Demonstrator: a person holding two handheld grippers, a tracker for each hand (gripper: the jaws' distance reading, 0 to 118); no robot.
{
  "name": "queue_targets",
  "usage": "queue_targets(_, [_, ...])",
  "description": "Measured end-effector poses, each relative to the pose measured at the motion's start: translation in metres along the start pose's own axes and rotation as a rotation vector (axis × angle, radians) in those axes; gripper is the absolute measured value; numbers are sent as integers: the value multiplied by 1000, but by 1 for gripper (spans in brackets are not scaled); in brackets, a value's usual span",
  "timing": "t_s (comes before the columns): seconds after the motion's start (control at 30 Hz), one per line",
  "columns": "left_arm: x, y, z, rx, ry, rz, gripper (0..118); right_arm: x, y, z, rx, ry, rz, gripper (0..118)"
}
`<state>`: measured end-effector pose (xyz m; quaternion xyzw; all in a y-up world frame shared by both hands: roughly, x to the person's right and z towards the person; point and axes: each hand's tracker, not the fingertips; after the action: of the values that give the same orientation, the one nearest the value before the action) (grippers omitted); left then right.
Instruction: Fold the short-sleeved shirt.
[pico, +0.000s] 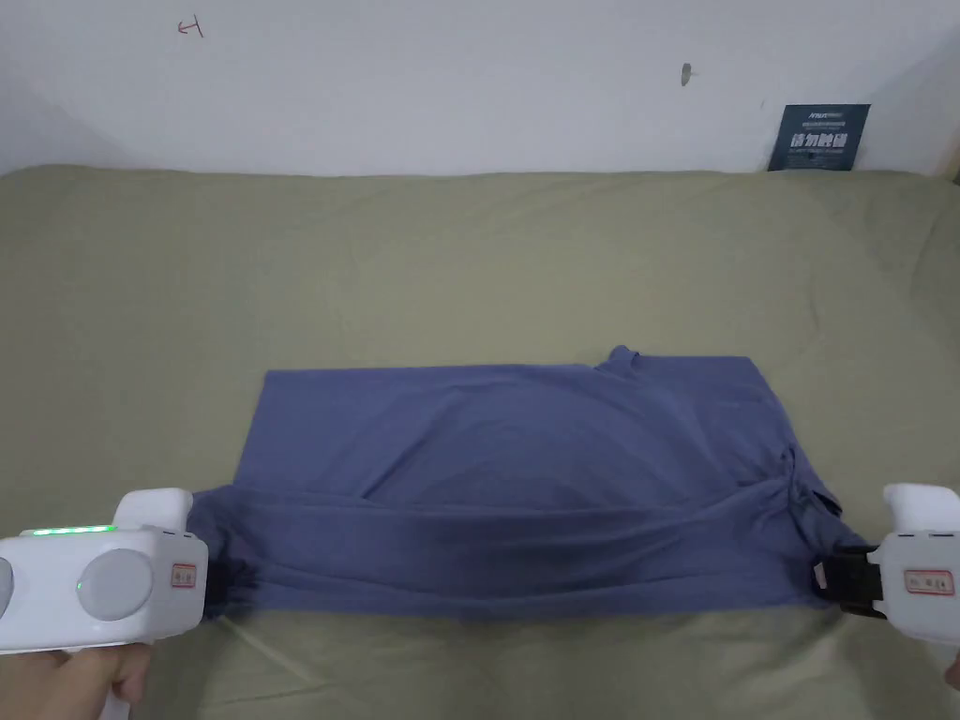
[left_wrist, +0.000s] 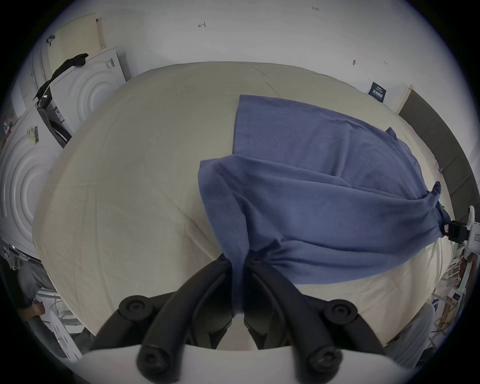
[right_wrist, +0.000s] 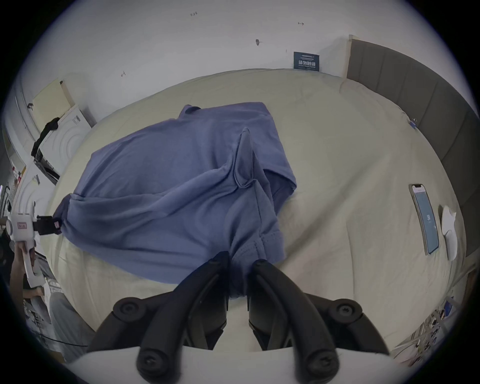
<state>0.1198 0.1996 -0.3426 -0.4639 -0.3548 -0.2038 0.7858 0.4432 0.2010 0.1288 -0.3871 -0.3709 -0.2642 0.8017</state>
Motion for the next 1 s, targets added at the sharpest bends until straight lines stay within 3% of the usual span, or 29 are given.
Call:
queue_targets(0.5, [-33, -97, 65, -29, -33, 20, 5, 4, -98, 70, -35, 43, -35, 15])
queue_targets(0.77, [-38, -122, 75, -51, -41, 33, 5, 16, -120, 69, -54, 61, -78, 16])
queue_targets(0.8, [-38, -123, 74, -47, -42, 41, 9, 16, -120, 69, -52, 67, -87, 38])
queue_targets(0.83, [-39, -123, 75, -38, -45, 44, 25, 16, -119, 70, -51, 63, -91, 70])
queue_targets(0.87, [-40, -124, 77, -17, -50, 42, 59, 14, -117, 73, -50, 36, -82, 105])
queue_targets(0.93, [-39, -123, 87, 21, -48, 14, 85, 14, -117, 80, -37, 21, -61, 118])
queue_targets(0.97, [-38, -122, 93, 42, -56, -4, 96, 16, -117, 89, 96, 27, -89, 118])
queue_targets(1.0, [-38, -120, 103, 100, -67, 3, 118, 16, -118, 91, 46, 41, -79, 112])
